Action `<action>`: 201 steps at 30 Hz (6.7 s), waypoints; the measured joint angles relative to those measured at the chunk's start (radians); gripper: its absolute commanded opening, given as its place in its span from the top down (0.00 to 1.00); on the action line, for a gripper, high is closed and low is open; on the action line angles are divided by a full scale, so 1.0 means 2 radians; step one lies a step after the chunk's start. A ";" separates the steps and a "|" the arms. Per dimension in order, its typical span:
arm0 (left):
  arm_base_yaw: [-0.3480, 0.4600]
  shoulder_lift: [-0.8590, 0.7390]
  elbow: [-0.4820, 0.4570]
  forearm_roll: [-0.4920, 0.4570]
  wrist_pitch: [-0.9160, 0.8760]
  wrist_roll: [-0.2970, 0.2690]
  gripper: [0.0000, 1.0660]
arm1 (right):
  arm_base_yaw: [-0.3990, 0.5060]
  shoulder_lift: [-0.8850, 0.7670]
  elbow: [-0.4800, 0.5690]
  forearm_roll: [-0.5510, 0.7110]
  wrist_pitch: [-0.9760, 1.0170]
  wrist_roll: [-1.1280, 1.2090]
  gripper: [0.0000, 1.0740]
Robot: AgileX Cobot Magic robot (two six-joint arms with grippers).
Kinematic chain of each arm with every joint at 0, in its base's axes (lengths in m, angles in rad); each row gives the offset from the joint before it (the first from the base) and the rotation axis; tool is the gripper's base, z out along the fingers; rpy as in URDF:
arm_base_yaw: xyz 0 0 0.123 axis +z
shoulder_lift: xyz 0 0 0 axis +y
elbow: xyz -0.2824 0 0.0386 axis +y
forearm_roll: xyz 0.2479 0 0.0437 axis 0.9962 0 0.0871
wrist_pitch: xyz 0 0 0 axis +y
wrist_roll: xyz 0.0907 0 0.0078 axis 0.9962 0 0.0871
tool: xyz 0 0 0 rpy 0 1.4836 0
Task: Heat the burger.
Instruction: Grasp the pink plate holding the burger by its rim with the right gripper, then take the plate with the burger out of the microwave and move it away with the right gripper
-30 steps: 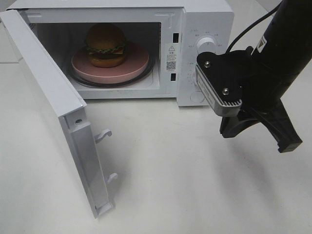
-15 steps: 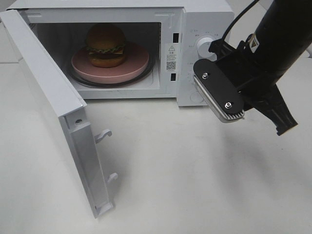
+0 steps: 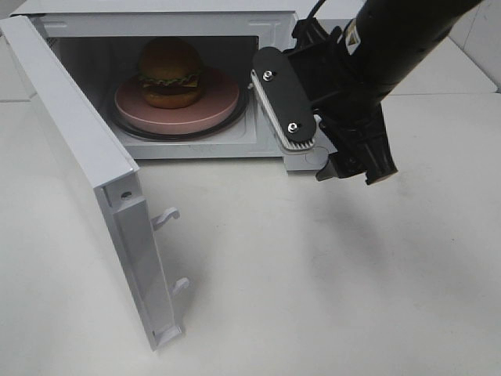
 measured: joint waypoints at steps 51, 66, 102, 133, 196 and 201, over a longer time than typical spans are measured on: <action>0.000 0.000 0.000 0.000 0.000 0.000 0.08 | 0.028 0.335 -0.346 0.002 -0.057 0.095 0.19; 0.000 0.000 0.000 0.000 0.000 0.000 0.08 | 0.008 0.394 -0.428 0.000 -0.044 0.114 0.21; 0.000 0.000 0.000 0.001 0.000 0.000 0.08 | 0.010 0.430 -0.454 0.030 -0.044 0.072 1.00; 0.000 0.000 0.000 0.001 0.000 0.000 0.08 | 0.008 0.324 -0.258 0.036 -0.178 -0.007 1.00; 0.000 0.000 0.000 0.001 0.000 0.000 0.08 | 0.015 -0.019 0.192 0.000 -0.285 -0.028 1.00; 0.000 0.000 0.000 0.001 0.000 0.000 0.08 | 0.013 -0.068 0.241 0.003 -0.284 -0.024 1.00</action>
